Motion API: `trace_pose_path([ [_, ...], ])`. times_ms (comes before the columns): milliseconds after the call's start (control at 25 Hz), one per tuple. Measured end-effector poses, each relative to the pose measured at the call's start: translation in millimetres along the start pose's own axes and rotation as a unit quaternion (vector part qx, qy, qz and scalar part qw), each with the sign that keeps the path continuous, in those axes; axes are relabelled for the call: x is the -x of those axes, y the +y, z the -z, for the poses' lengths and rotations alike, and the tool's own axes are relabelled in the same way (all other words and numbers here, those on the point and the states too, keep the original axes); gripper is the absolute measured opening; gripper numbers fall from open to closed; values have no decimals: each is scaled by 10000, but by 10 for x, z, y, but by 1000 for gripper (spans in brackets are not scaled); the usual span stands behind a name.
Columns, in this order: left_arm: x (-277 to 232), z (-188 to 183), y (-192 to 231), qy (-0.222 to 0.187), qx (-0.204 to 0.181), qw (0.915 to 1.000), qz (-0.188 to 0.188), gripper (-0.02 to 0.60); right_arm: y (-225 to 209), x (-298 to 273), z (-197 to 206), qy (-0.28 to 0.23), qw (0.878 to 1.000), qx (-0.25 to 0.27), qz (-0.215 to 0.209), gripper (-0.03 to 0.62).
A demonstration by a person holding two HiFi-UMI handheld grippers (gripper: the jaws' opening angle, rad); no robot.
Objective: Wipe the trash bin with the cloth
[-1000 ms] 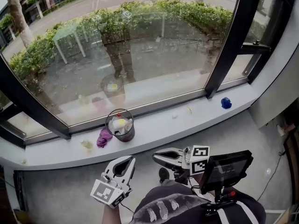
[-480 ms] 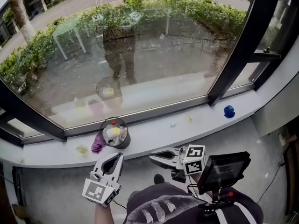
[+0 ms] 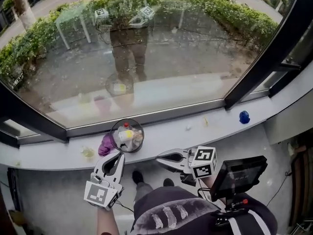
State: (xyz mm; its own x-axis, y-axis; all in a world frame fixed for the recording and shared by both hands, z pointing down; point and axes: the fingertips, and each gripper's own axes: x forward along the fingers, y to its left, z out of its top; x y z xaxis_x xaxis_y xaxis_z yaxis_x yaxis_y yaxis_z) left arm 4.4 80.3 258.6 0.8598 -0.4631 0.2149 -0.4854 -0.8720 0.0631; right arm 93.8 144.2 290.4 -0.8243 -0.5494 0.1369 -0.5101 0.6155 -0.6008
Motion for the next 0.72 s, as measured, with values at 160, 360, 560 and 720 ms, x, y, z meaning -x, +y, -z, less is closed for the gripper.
trace_pose_path([
  [160, 16, 208, 606, 254, 59, 9996, 101, -3, -176, -557, -57, 231, 9992, 181, 274, 0],
  [360, 53, 436, 1167, 393, 352, 9986, -76, -3, -334, -936, 9, 872, 9940, 387, 541, -2],
  [560, -48, 1053, 2013, 510, 369, 9933, -968, -3, -754, -1079, 196, 1341, 9840, 419, 1097, -1],
  [720, -195, 1825, 2261, 1249, 511, 9807, -1413, -3, -1059, -1067, 365, 1890, 9719, 571, 1279, 0],
])
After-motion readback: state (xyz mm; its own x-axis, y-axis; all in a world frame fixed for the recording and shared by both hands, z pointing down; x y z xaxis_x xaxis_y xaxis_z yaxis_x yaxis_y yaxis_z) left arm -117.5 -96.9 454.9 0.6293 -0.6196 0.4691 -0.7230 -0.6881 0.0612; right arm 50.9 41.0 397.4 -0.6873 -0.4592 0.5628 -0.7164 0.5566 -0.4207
